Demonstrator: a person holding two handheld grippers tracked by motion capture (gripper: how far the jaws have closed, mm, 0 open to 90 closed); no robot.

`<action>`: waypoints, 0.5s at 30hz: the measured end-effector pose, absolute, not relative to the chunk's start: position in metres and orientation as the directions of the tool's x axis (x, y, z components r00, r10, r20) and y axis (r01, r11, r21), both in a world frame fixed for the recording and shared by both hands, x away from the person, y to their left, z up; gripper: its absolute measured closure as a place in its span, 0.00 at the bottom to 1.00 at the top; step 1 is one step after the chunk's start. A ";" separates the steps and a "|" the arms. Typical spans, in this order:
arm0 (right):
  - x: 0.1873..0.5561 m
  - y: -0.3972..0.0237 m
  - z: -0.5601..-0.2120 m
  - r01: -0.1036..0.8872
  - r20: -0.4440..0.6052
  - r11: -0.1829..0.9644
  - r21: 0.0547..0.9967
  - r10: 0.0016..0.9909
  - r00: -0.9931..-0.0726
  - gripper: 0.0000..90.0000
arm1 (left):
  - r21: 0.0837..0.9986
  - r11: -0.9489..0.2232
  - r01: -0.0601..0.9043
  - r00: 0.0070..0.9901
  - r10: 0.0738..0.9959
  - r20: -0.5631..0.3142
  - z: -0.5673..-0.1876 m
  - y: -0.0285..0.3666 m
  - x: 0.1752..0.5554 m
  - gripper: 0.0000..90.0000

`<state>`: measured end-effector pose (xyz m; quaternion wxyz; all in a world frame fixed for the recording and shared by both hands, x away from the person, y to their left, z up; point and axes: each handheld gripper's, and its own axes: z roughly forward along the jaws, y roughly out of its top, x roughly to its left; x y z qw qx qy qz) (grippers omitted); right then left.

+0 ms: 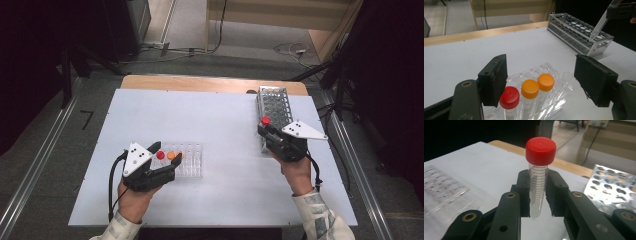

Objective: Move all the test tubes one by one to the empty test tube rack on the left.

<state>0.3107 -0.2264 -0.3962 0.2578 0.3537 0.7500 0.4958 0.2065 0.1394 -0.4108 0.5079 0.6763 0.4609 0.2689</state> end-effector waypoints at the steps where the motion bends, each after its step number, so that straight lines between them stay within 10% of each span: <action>1: 0.308 -0.224 -0.397 0.275 -0.038 0.266 0.924 0.779 -0.625 0.79 | 0.934 -0.059 0.353 0.435 0.894 -0.108 -0.411 0.138 0.206 0.30; 15: 0.275 -0.191 -0.414 0.281 -0.022 0.350 0.894 0.659 -0.752 0.79 | 0.932 -0.094 0.351 0.496 0.863 -0.099 -0.409 0.116 0.200 0.20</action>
